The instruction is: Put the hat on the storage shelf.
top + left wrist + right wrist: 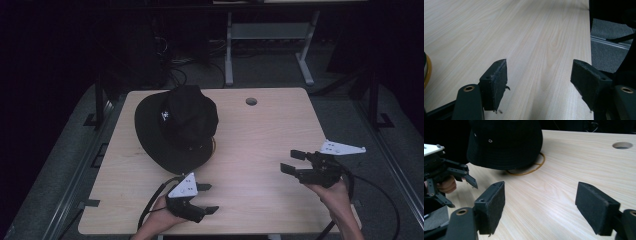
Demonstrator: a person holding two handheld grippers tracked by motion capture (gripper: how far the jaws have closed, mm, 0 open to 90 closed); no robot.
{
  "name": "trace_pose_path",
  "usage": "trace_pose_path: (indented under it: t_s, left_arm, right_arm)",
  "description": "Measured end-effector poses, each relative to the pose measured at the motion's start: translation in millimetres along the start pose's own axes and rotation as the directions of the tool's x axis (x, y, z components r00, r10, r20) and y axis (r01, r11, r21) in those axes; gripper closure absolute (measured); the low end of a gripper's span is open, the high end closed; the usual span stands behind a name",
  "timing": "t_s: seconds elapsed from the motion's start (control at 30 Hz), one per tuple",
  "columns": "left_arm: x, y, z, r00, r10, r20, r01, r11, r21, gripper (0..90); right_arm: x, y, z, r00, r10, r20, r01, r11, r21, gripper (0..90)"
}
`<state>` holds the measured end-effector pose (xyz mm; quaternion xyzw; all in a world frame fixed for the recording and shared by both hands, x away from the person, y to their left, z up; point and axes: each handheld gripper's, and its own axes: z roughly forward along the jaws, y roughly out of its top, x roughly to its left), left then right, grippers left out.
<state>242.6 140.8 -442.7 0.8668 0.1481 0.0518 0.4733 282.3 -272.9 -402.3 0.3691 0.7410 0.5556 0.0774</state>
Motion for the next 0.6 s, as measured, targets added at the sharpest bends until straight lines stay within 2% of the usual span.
trace_pose_path:
  t_s: [0.3,0.6]
  left_arm:
    - [-0.6,-0.1,0.3,1.0,-0.001,0.001,0.001,1.0,-0.001,29.0]
    - [-2.2,0.7,3.0,1.0,0.002,0.009,-0.002,1.0,-0.003,29.0]
  right_arm:
    - [1.6,-19.0,-8.3,0.9999,0.01,0.009,-0.011,1.0,0.025,22.7]
    - [10.7,-49.9,-11.6,0.9998,0.02,0.006,-0.02,0.999,0.039,21.0]
